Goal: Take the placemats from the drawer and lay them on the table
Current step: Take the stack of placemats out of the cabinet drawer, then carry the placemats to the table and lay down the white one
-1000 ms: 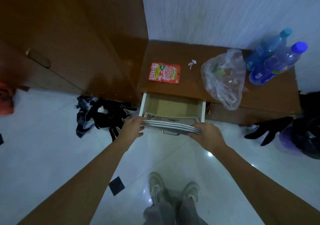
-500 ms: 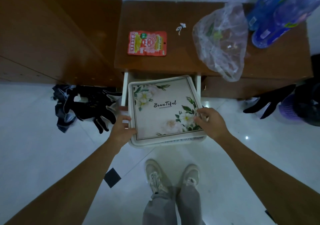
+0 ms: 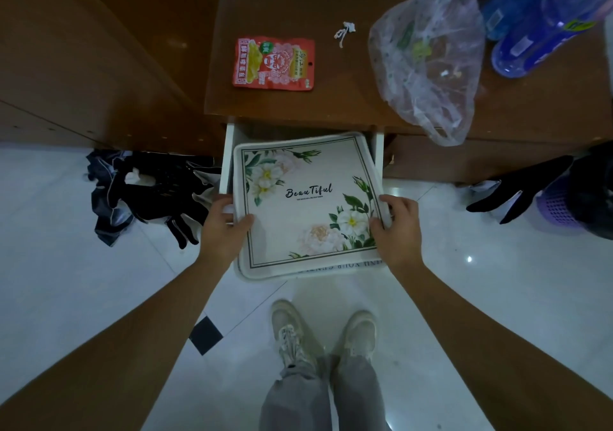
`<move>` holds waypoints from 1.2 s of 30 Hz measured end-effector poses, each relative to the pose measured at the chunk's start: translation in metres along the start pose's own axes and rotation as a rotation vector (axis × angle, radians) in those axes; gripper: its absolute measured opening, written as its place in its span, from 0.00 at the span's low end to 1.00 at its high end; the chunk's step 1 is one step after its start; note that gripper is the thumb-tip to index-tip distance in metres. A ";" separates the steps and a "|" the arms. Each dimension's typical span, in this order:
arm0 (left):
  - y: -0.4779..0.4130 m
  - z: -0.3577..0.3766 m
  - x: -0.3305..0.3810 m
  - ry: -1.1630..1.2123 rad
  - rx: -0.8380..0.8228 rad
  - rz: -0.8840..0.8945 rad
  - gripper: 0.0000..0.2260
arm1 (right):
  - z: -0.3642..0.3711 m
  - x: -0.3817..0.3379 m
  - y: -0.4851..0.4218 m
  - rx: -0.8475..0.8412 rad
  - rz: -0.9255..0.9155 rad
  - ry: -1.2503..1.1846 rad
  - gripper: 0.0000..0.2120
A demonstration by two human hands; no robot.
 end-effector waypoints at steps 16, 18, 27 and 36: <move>0.027 -0.009 0.002 0.031 -0.008 -0.029 0.23 | -0.001 0.019 0.011 -0.144 0.168 -0.250 0.15; 0.037 -0.009 0.004 0.027 -0.027 -0.014 0.24 | -0.006 0.015 0.014 -0.142 0.144 -0.259 0.15; 0.121 -0.030 0.097 0.063 0.002 0.207 0.26 | -0.090 -0.060 0.058 -0.074 -0.075 -0.299 0.19; 0.279 -0.085 0.258 0.189 0.072 0.420 0.25 | -0.268 -0.183 0.147 0.088 -0.300 -0.403 0.19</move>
Point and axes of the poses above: each hand's wrist, its own y-axis away from the middle knuckle, its own z-axis out of the palm, x = y × z, the point moved 9 cm from there along -y, towards the middle knuckle, and after that the axes turned 3 degrees about -x, right-handed, at the moved point
